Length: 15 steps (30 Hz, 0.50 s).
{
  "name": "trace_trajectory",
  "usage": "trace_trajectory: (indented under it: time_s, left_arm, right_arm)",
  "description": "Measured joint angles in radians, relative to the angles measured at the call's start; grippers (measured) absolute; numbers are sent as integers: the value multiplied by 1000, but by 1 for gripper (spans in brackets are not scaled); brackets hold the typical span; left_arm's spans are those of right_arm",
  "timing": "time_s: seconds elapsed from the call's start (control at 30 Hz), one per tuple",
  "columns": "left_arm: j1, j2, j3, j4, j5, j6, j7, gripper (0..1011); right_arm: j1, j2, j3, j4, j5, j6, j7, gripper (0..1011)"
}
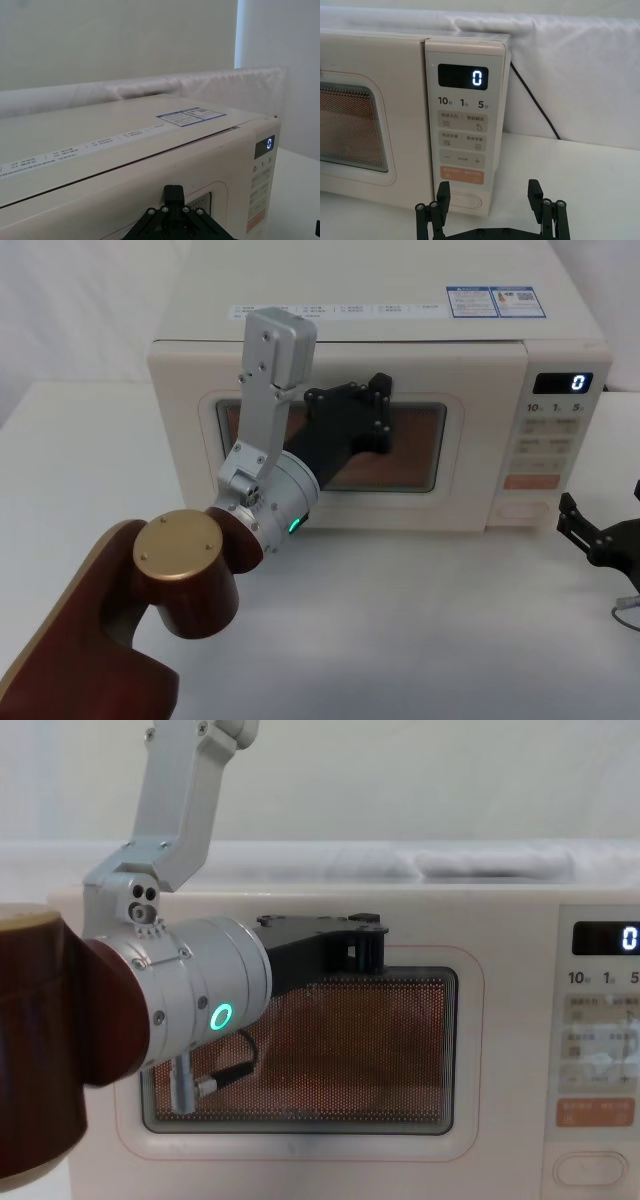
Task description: Press the button to open the microwave door with one hand; close the microwave door with the other hand.
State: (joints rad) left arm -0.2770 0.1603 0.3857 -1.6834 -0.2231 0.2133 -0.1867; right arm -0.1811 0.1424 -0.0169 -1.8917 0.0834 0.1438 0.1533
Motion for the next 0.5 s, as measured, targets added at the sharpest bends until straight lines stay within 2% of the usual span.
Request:
trace_trajectory:
  time_s: [0.5]
  left_arm:
    - [0,-21,-12,20,12,21,-11,0]
  right_arm:
    - [0,0,0,0,0,0,0,1002]
